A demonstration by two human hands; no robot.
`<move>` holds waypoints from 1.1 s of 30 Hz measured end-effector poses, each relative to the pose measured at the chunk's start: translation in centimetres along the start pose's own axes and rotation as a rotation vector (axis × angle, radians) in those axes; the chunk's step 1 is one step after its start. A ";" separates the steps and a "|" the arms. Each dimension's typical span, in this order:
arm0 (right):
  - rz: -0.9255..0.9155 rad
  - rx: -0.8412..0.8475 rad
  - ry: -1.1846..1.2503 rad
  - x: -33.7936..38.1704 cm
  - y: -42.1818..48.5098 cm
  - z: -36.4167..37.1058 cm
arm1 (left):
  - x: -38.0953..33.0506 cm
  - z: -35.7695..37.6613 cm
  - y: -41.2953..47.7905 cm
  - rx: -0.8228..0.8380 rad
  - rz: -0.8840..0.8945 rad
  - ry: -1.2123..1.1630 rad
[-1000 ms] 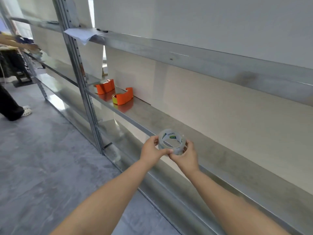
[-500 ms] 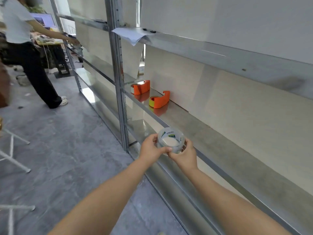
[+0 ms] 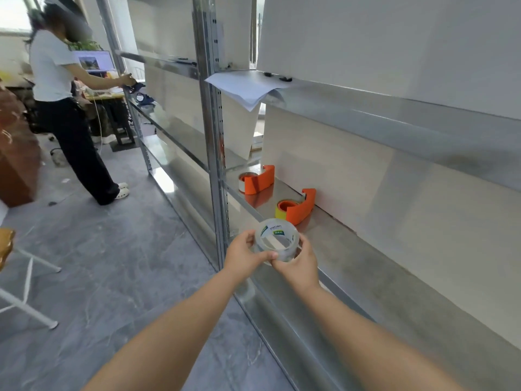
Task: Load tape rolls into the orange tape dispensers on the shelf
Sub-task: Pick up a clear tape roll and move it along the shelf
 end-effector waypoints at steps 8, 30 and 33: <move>-0.031 0.016 -0.029 1.9 7.5 4.6 | 1.7 -2.0 8.4 -0.003 -0.010 -0.001; 0.218 -0.418 -0.057 2.6 21.1 17.7 | 8.7 -4.7 30.7 0.572 0.168 0.010; 0.260 -0.495 -0.069 1.8 21.4 18.1 | 9.3 -3.5 31.7 0.694 0.146 -0.003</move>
Point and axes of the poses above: each hand's wrist, its own y-axis towards the middle knuckle, its own z-axis out of the palm, x = y × z, the point moved 1 cm from there along y, towards the middle knuckle, and after that the axes turned 9 degrees about z, right-handed, at the moved point
